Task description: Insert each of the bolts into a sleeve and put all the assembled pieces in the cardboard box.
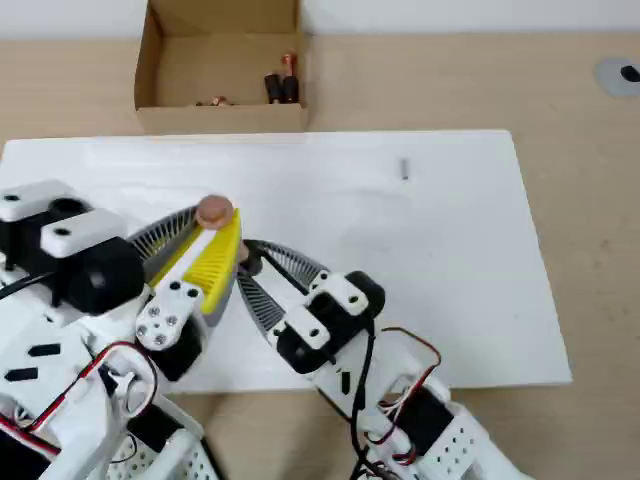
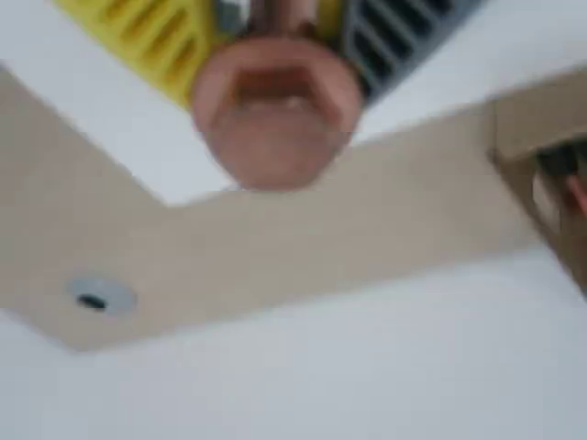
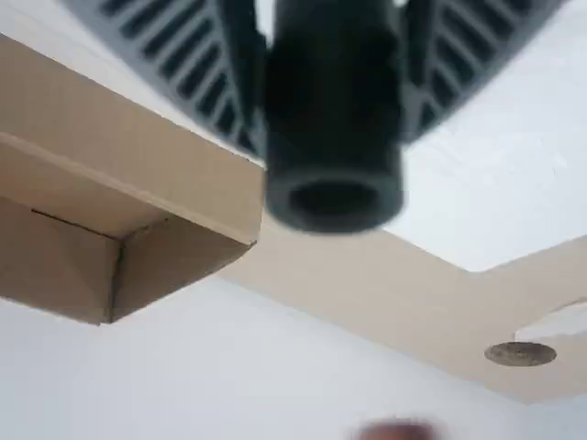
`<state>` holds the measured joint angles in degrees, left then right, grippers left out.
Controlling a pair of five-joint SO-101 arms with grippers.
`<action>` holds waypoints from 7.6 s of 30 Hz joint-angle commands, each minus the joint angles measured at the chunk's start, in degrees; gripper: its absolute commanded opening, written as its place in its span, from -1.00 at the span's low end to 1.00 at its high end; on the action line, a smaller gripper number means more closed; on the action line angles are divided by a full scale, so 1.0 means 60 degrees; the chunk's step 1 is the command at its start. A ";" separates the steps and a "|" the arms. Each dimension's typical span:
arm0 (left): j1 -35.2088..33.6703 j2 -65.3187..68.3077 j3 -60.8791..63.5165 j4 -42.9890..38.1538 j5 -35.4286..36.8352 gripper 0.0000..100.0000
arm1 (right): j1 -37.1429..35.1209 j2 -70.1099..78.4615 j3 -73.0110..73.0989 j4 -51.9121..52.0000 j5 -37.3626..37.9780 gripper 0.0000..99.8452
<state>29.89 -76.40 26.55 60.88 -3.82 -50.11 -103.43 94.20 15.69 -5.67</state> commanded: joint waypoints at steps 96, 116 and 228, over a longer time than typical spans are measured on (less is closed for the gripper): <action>-0.4571 0.0007 -0.0044 0.2623 0.1201 -0.99 | 0.2322 0.1897 -0.2527 -0.0220 -0.0117 -0.98; -0.5084 -0.2586 0.0352 0.2637 0.1172 -0.99 | 0.3641 1.4264 -1.1319 -0.1919 -0.0132 -0.98; -0.5084 -0.4711 0.8103 0.1993 -0.1377 -0.99 | 0.6542 0.7861 -0.7524 0.8996 0.0103 -0.97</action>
<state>-0.09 -104.35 74.73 73.80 -12.26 -13.45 -50.95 39.96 76.44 -5.58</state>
